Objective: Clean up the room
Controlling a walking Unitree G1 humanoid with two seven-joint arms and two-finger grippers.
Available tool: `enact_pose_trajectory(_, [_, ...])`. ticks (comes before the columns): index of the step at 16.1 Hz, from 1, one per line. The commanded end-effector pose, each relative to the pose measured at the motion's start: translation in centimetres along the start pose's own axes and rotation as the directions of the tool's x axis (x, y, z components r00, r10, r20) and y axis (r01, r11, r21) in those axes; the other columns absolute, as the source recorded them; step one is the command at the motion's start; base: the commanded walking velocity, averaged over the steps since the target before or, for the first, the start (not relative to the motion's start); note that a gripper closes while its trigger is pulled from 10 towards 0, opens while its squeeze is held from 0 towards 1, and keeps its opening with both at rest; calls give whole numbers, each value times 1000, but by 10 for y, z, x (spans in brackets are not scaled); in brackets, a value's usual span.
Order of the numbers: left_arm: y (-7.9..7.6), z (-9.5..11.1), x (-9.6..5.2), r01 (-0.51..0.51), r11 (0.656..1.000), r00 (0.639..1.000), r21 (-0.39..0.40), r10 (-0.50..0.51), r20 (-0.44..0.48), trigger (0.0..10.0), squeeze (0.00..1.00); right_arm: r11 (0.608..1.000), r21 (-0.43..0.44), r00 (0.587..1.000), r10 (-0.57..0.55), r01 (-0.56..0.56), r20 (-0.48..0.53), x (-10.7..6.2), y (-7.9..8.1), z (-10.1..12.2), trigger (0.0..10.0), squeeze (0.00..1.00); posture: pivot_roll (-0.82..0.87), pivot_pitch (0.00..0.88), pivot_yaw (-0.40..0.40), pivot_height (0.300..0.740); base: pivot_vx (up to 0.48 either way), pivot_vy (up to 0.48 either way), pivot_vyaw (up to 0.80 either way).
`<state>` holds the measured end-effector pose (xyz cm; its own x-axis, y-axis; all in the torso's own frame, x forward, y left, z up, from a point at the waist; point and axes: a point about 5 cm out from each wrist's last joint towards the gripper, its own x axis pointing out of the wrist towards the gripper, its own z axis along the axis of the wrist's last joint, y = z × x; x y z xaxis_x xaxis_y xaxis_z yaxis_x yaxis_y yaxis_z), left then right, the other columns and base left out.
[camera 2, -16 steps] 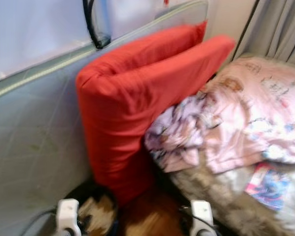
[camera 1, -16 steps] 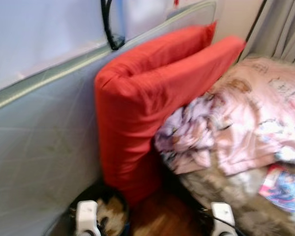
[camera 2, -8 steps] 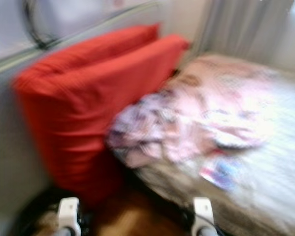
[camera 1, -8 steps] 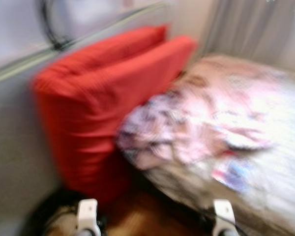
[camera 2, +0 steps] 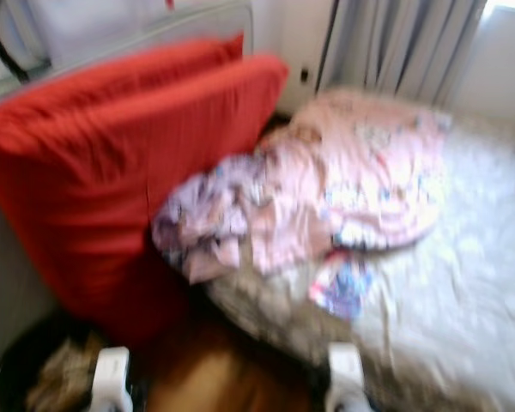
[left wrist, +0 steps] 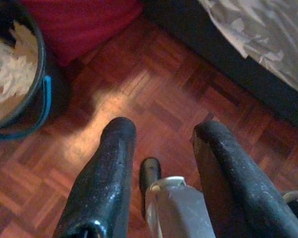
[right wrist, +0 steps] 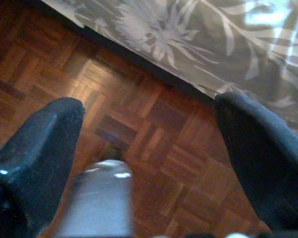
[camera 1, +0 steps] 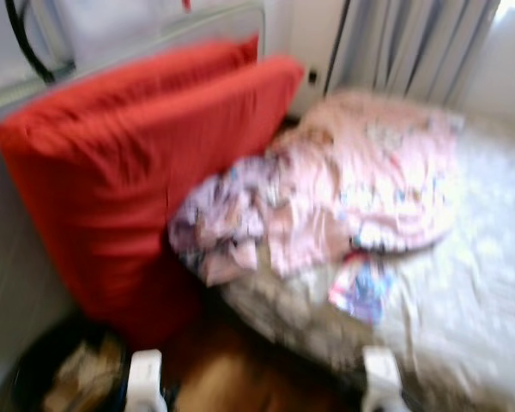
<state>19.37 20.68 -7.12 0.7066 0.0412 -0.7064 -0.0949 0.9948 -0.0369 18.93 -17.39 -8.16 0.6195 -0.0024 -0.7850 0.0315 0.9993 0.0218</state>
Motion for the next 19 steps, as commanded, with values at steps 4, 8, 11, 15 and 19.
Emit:
enact_pose_trajectory(4, [-14,-26,-4,87,985,981,145,-60,-186,10000,0,998,46,999,31,-31,-9,-10,-25,-21,10000,0,12,33,-38,740,0,-281,-483])
enact_pose_trajectory(8, [-13,-26,-4,79,988,982,131,-54,-182,10000,0,999,35,1000,18,-18,4,-10,-25,-21,10000,0,8,25,-35,740,0,-283,0])
enact_pose_trajectory(11, [-13,-26,-4,84,987,981,136,-59,-183,10000,0,999,29,1000,15,-14,-7,-10,-25,-22,10000,0,7,18,-34,740,0,-280,0])
enact_pose_trajectory(15, [-13,-26,-4,84,987,981,136,-59,-183,10000,0,999,29,1000,15,-14,-7,-10,-25,-22,10000,0,7,18,-34,740,0,-277,0])
enact_pose_trajectory(19, [-13,-26,-4,84,987,981,136,-59,-183,10000,0,999,29,1000,15,-14,-7,-10,-25,-22,10000,0,7,18,-34,740,0,-277,0])
